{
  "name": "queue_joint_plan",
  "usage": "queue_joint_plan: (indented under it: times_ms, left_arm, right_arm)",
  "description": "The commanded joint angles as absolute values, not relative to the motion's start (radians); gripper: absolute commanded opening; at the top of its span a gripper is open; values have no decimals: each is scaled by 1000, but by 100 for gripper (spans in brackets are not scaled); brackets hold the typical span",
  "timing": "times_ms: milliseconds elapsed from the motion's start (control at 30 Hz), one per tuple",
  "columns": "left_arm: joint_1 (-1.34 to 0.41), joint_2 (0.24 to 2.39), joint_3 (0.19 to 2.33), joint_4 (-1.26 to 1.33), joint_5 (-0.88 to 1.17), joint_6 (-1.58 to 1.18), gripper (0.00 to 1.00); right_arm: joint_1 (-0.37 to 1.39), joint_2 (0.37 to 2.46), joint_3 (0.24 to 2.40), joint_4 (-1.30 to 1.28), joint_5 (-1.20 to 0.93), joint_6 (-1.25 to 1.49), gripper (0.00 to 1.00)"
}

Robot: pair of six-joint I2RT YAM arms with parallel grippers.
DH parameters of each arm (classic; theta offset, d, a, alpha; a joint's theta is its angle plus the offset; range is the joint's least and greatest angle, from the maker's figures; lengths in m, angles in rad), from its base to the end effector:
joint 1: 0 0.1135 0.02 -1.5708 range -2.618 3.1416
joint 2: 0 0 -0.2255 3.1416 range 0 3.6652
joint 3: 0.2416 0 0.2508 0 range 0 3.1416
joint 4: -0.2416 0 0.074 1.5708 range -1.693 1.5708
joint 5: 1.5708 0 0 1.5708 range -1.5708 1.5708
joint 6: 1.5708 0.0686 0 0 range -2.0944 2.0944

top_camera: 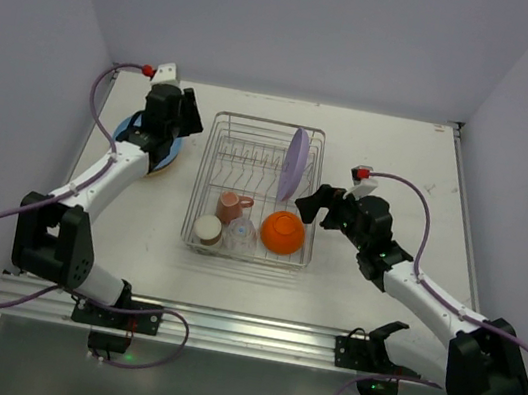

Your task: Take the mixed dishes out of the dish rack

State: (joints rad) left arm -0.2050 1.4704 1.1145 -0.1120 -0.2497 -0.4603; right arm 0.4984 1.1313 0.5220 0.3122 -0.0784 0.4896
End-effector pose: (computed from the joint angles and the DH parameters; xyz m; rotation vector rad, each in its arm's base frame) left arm 0.3676 -0.0591 0.2459 -0.4120 1.9847 -0.1662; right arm 0.2559 0.1454 0.1857 -0.0647 1.9356 0.7458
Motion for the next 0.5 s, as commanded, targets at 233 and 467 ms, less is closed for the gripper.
queue_joint_plan:
  times_ms: [233,467]
  left_arm:
    - [-199,1391,1043,26,4,-465,73]
    - [-235,1379,922,251,250,-610,96]
  right_arm:
    - [503,1091,525,343,-92,534,99]
    - [502,1046,468,403,-98,561,99]
